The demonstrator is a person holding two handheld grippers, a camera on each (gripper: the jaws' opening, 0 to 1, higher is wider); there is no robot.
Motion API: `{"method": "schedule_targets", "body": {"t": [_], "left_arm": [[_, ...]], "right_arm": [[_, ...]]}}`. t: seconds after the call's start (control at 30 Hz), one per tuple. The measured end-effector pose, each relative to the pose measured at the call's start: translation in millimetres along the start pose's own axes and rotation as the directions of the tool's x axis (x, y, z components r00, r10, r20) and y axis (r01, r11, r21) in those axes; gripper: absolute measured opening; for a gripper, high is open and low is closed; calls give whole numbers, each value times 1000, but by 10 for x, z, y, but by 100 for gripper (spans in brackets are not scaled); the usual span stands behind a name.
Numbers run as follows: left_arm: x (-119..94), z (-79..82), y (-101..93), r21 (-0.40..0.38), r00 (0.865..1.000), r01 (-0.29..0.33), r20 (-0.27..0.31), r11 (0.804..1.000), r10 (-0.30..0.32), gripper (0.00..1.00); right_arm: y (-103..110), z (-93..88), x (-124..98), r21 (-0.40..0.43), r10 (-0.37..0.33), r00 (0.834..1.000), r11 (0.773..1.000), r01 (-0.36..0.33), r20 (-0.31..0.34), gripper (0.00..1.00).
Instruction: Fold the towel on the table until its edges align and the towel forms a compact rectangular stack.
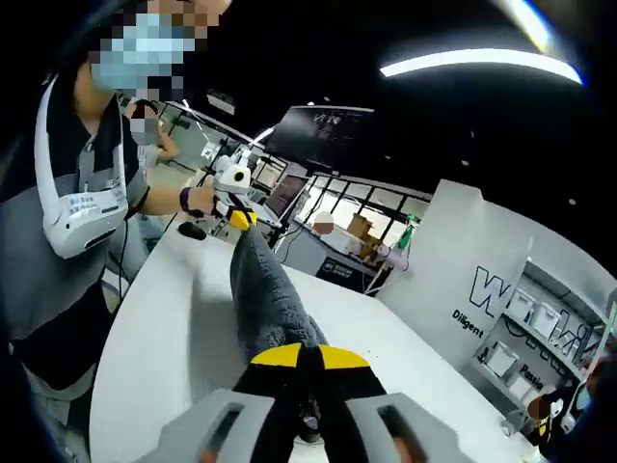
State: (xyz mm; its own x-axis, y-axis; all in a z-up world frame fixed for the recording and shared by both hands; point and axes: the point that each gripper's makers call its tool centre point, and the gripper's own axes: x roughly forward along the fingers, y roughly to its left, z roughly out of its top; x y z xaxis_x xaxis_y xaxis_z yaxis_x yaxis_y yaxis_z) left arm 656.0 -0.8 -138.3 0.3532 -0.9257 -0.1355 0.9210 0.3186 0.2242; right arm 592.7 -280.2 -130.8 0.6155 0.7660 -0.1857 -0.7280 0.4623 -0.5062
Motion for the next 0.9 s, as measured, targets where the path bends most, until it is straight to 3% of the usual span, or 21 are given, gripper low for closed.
{"method": "schedule_targets", "body": {"t": [0.23,0.37,0.47,0.63,0.77,0.9], "left_arm": [[-7,-110,-144,4,999,27,-23,1000,-27,7],[37,-92,-98,23,999,29,-34,999,-28,7],[102,-33,61,31,999,30,-27,999,-29,7],[241,4,413,-45,999,39,-3,998,-39,7],[382,-79,764,-69,999,14,-33,998,-17,7],[625,-278,1109,-72,995,-18,-95,997,11,7]], "right_arm": [[186,-89,1,-14,30,999,999,-31,-35,4],[89,-97,7,-23,28,999,999,-29,-37,4],[-111,-52,38,-6,0,1000,1000,0,-7,4],[-453,-36,162,12,-21,1000,1000,21,10,4],[-731,-116,306,22,-24,1000,999,24,-8,4],[-979,-361,565,47,-15,997,999,19,-77,4]]}}
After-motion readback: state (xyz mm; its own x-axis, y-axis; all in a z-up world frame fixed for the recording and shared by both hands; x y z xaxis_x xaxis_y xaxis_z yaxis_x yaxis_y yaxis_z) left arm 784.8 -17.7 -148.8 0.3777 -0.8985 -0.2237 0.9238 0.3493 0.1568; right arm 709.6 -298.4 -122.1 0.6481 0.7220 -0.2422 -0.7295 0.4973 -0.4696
